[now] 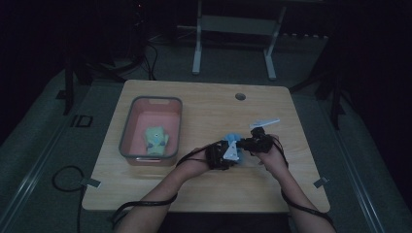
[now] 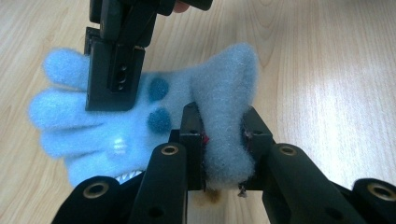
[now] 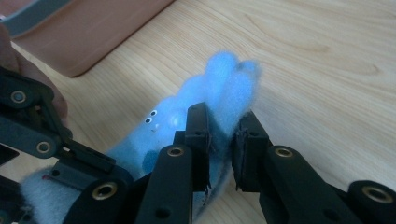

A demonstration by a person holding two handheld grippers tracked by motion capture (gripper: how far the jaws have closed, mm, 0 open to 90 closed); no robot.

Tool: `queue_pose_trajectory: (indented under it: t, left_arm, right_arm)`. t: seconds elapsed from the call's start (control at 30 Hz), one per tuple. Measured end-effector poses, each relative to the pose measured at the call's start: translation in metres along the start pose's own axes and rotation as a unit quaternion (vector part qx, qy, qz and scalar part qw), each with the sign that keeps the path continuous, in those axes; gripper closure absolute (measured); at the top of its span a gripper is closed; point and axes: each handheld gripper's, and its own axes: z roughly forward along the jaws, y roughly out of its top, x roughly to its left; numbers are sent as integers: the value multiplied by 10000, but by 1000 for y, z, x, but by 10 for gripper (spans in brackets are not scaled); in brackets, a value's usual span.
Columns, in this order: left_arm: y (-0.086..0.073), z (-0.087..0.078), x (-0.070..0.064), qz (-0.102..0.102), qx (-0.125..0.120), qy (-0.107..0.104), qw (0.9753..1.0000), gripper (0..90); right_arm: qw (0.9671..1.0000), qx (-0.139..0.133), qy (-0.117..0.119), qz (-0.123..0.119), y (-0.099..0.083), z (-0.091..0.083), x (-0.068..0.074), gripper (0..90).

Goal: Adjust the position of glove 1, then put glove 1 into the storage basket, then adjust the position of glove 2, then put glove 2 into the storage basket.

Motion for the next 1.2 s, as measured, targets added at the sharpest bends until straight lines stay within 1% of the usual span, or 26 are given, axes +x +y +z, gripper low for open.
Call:
queue_pose_trajectory:
  t: [0.1, 0.3, 0.4, 0.57, 0.7, 0.8, 0.83, 0.93, 1.07, 1.2]
  left_arm:
    - [0, -4, 2, 9, 17, 36, 10000, 754]
    - [-1, -9, 2, -21, -12, 55, 10000, 754]
    - [-1, -12, 2, 17, 5, 85, 10000, 755]
    - [0, -17, 4, -1, 11, 94, 10000, 755]
    - [1, -22, 5, 25, -2, 163, 9999, 755]
    - [2, -27, 6, 90, 38, 213, 9997, 755]
    - [3, -28, 7, 74, 18, 215, 9997, 755]
    - [4, -36, 10, 109, 46, 260, 9996, 755]
    - [5, -44, 12, 141, 81, 363, 9992, 755]
    - [5, -55, 16, 156, 86, 420, 9990, 755]
  right_arm:
    - [10000, -25, -9, -62, 5, 0, 4, 785]
    - [10000, -47, 45, -40, 10, 0, 6, 786]
    - [10000, -46, 63, -41, 11, 0, 7, 786]
    - [9999, -89, 107, -46, 16, 0, 9, 786]
    - [9998, -123, 158, -34, 20, -2, 11, 786]
    - [9997, -159, 184, -45, 24, -3, 12, 786]
    - [9997, -167, 180, -52, 25, -3, 12, 786]
    - [9996, -205, 186, -86, 30, -4, 15, 787]
    - [9992, -275, 246, -139, 40, -6, 20, 787]
    - [9988, -336, 310, -182, 51, -6, 25, 787]
